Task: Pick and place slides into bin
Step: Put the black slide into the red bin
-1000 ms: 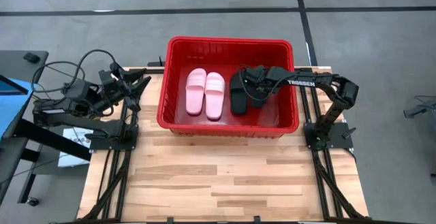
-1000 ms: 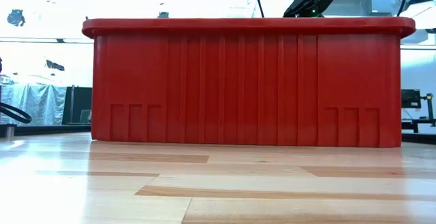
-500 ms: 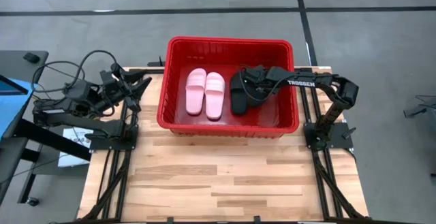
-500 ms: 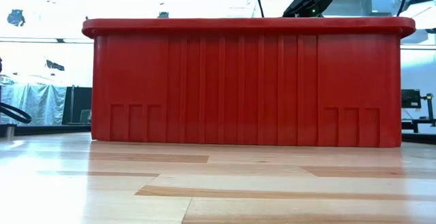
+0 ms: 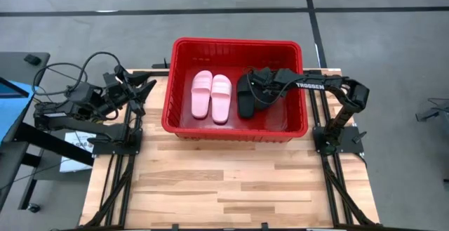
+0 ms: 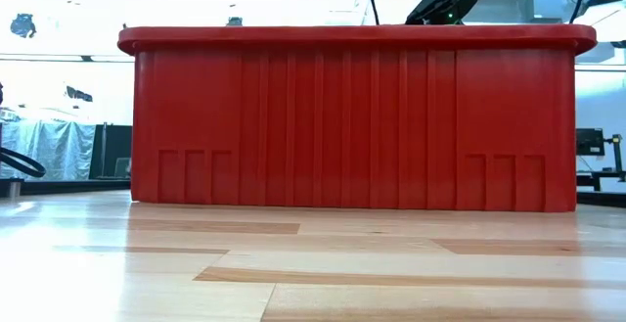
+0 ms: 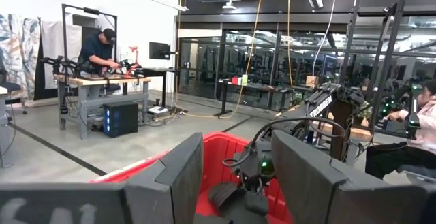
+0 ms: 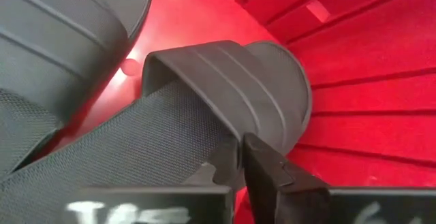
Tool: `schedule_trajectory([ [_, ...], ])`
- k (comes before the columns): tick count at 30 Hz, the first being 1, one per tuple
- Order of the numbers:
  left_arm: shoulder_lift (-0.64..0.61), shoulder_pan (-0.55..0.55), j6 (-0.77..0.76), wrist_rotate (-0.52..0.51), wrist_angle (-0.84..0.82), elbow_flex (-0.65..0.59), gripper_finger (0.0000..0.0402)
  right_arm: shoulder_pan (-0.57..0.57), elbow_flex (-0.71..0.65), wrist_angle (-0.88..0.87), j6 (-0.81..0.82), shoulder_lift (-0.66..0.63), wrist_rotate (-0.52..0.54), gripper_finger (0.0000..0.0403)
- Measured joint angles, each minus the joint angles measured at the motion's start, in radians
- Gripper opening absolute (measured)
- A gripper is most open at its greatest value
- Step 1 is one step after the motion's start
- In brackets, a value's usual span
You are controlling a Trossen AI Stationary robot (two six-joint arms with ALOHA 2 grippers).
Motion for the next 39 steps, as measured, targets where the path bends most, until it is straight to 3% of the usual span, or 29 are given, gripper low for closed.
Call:
schedule_trajectory([
  [10,0.0,0.0,0.0,0.0,-0.005,0.0,0.0165,0.0,0.0,-0.008,-0.059,0.0,-0.002,0.0003],
  [39,0.0,0.0,0.0,0.0,-0.007,0.0,0.0165,0.0,-0.001,0.065,-0.501,-0.068,-0.093,0.0],
])
